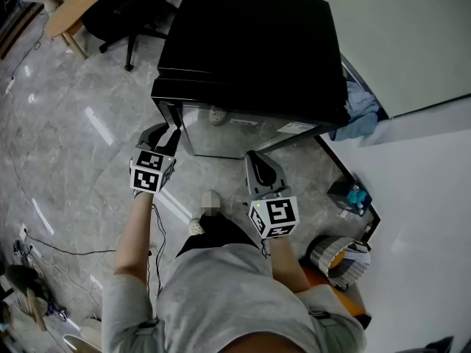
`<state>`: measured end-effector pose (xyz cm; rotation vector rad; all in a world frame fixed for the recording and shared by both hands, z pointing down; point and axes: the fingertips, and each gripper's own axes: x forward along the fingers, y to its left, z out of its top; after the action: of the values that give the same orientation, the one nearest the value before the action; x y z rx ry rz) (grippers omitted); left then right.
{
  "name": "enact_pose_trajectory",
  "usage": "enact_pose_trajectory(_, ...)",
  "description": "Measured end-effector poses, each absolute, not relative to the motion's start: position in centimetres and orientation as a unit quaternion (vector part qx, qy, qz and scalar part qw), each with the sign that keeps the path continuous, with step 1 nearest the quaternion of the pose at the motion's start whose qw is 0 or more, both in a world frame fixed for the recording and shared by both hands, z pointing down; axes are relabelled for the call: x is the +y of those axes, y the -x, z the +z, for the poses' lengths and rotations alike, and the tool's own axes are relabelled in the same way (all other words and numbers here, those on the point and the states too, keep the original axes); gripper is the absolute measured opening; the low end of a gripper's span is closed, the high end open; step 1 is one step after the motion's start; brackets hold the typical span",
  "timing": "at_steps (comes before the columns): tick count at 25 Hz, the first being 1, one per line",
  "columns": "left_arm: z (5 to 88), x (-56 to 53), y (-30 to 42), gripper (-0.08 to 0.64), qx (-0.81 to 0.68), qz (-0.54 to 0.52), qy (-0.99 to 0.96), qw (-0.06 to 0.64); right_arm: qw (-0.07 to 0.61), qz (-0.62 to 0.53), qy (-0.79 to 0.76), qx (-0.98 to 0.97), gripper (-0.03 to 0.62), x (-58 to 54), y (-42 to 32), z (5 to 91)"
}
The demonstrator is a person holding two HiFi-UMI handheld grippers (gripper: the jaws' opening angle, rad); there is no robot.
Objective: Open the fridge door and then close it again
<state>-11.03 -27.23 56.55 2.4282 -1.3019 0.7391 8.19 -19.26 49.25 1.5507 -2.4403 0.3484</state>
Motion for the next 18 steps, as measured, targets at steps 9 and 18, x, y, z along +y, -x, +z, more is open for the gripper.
enact_pose_trajectory(9, 56.6, -28.2, 11.1, 0.106, -0.459, 0.256, -0.840, 0.138, 0.115, 0.117, -0.534, -0.830, 0.025, -19.7, -8.5, 49.1)
enact_pose_trajectory(18, 55.1, -26.2, 12.5, 0.045, -0.503, 0.219, -0.827, 0.120, 0.103, 0.105, -0.533, -0.833, 0.025, -19.2, -8.0, 47.6)
